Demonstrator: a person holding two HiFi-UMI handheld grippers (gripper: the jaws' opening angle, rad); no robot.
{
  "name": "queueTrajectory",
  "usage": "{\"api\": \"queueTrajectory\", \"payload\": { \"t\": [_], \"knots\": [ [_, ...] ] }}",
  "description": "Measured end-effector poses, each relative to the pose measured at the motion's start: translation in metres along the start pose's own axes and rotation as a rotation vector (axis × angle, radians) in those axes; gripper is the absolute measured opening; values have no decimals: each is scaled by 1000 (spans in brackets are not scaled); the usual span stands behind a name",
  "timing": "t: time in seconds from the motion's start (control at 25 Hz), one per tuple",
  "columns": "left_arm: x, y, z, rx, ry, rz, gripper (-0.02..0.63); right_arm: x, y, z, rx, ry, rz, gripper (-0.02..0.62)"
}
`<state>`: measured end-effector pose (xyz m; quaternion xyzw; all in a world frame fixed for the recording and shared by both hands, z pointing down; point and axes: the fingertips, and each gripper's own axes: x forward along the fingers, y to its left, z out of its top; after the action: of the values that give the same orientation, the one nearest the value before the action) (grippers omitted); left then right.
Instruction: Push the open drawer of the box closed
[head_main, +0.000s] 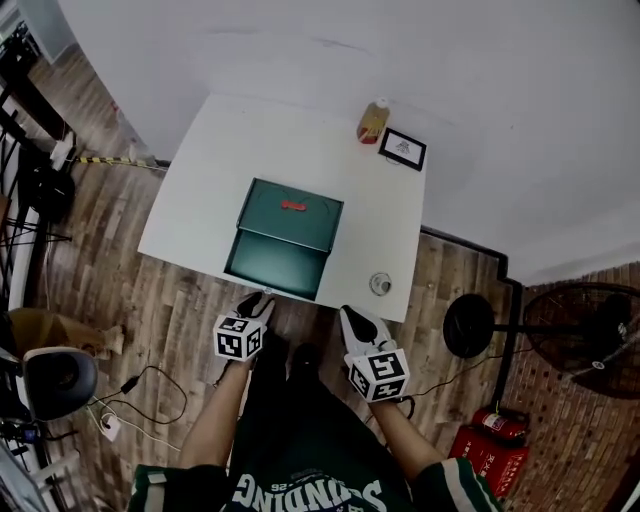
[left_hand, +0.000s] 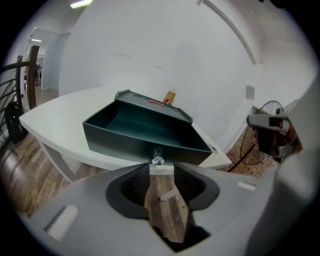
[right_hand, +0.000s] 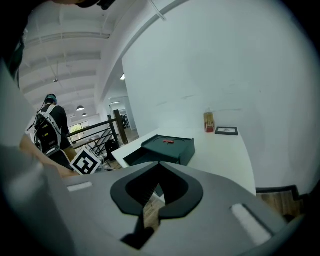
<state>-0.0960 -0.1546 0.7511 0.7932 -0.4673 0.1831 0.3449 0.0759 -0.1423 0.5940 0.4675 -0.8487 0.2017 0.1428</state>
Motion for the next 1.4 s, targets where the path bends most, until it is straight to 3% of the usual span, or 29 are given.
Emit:
{"api": "queueTrajectory", "payload": {
  "t": [0.44, 0.6, 1.16, 1.4],
  "knots": [
    [7, 8, -4, -68, -25, -5, 115, -2, -15, -14, 26, 36, -28, 2],
    [10, 1, 0, -65, -36, -60, 115, 0, -16, -16, 38, 41, -32, 2],
    [11, 8, 13, -90, -53, -50, 117, 7, -25, -18, 65, 53, -50, 2],
    [22, 9, 24, -106, -17, -63, 117, 11, -28, -17, 80, 53, -66, 2]
  ]
}}
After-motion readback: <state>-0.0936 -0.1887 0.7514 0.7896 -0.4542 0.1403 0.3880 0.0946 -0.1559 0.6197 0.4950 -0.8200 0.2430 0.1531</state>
